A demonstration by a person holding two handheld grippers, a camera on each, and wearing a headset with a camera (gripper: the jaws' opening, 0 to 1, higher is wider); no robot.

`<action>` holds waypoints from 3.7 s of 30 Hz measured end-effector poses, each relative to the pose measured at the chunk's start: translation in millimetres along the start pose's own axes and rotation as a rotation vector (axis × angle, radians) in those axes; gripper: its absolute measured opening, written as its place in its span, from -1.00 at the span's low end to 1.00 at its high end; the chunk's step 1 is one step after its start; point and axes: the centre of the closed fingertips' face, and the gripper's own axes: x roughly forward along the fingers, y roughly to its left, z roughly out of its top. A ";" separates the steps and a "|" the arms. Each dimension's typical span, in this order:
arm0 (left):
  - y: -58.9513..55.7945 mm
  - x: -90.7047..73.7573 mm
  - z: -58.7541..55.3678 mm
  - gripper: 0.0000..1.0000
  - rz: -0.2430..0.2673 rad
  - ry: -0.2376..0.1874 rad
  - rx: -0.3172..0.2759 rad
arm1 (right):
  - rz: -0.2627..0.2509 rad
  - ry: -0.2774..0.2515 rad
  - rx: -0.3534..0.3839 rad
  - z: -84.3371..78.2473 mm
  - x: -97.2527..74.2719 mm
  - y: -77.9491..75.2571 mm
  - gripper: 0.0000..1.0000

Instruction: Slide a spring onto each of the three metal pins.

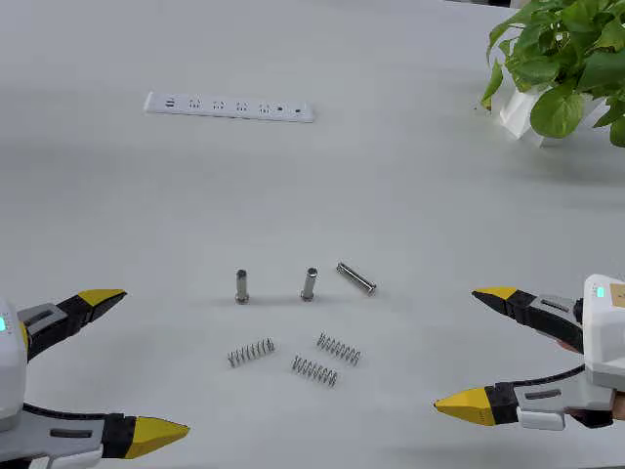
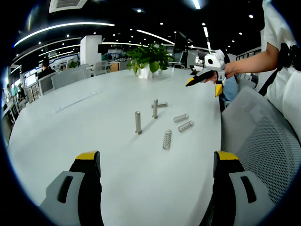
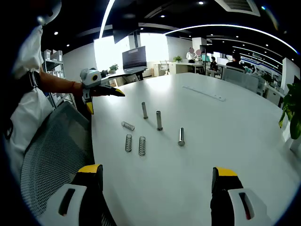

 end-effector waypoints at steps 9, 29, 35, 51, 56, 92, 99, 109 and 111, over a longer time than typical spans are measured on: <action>-1.8 0.9 0.2 0.98 -0.005 -0.002 -0.004 | 0.005 0.002 0.005 -2.3 2.5 1.8 0.91; -3.1 4.0 3.0 0.98 -0.020 -0.008 -0.006 | 0.013 0.015 -0.001 1.1 3.5 -1.4 0.90; -1.5 5.0 3.0 0.98 -0.024 -0.008 -0.006 | 0.011 0.022 -0.004 6.3 4.4 -5.9 0.88; 1.8 8.9 3.9 0.98 -0.030 -0.015 -0.012 | 0.030 0.049 -0.047 35.4 26.3 -16.9 0.76; 1.6 10.2 4.8 0.98 -0.029 -0.020 -0.011 | 0.042 0.072 -0.034 47.6 38.1 -21.0 0.66; 10.2 15.4 9.9 0.98 -0.015 -0.063 -0.036 | 0.069 0.352 -0.012 67.2 124.3 -63.4 -0.39; 11.6 15.2 8.6 0.98 -0.013 -0.066 -0.045 | 0.070 0.423 -0.014 58.8 136.1 -65.7 -0.53; 13.2 16.4 9.6 0.98 -0.014 -0.076 -0.054 | 0.074 0.505 -0.019 50.7 145.3 -63.3 -0.68; 13.2 17.0 9.9 0.98 -0.014 -0.079 -0.055 | 0.081 0.519 -0.009 49.0 146.5 -61.7 -0.72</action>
